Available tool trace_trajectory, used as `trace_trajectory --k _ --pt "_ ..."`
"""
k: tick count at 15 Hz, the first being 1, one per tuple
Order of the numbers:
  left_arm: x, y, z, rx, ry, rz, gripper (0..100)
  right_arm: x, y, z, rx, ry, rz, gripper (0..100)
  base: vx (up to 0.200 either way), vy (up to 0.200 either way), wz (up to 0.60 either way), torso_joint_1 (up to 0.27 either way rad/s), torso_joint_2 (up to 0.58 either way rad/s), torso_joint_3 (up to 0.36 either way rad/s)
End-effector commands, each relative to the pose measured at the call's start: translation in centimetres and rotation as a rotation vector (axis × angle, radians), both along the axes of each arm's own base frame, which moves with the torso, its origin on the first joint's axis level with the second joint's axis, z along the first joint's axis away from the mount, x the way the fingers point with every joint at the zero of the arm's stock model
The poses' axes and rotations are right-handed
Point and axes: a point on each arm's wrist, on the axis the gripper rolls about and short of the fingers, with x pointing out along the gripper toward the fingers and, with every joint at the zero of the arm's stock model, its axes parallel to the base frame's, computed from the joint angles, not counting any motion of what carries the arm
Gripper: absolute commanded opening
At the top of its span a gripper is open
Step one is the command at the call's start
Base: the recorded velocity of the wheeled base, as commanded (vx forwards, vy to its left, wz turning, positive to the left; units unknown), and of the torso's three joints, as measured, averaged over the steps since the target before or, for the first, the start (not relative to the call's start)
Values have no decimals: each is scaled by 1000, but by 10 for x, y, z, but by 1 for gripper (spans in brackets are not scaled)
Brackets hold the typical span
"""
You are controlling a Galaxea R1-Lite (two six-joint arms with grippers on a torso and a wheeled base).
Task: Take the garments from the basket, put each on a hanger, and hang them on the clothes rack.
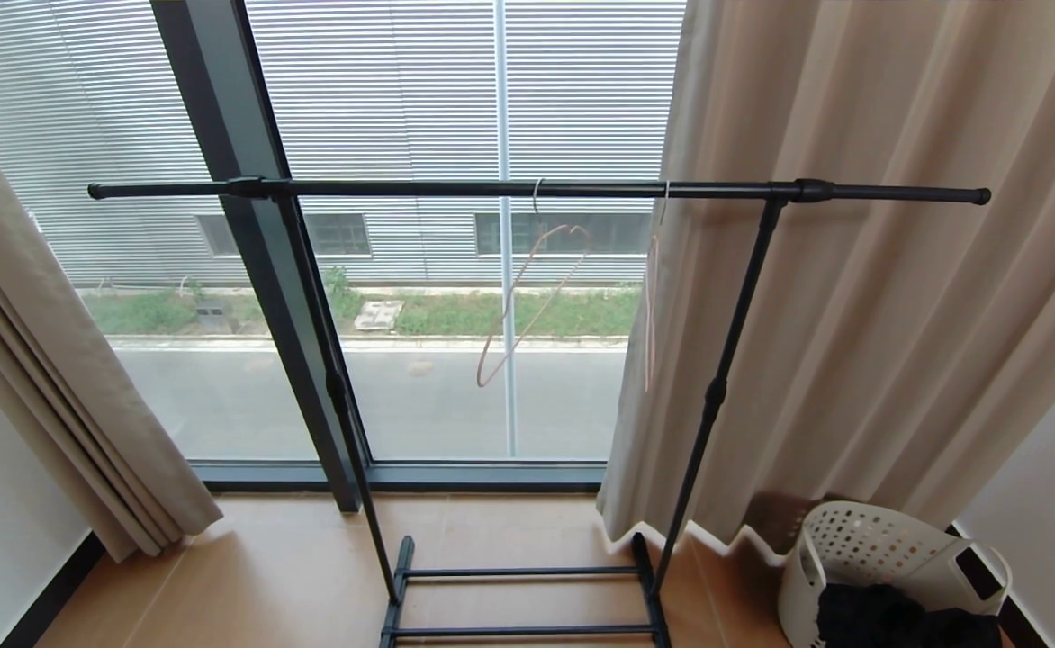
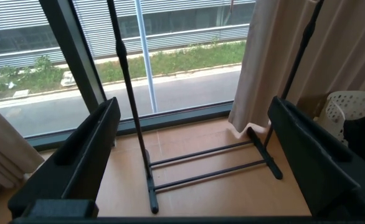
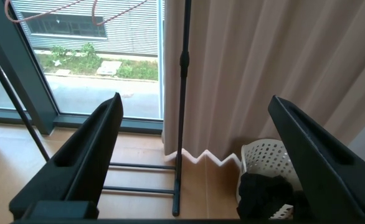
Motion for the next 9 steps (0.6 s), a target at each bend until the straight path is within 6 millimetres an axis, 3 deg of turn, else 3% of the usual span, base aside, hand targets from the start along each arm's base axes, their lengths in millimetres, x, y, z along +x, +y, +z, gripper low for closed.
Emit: trace_trajectory --k 1,9 --pt "0 0 0 0 1 0 100 0 0 0 1 1 1 100 0 0 0 -159 359 198" --pt "0 0 0 0 1 -1 100 0 0 0 -2 1 1 100 0 0 0 -180 430 240"
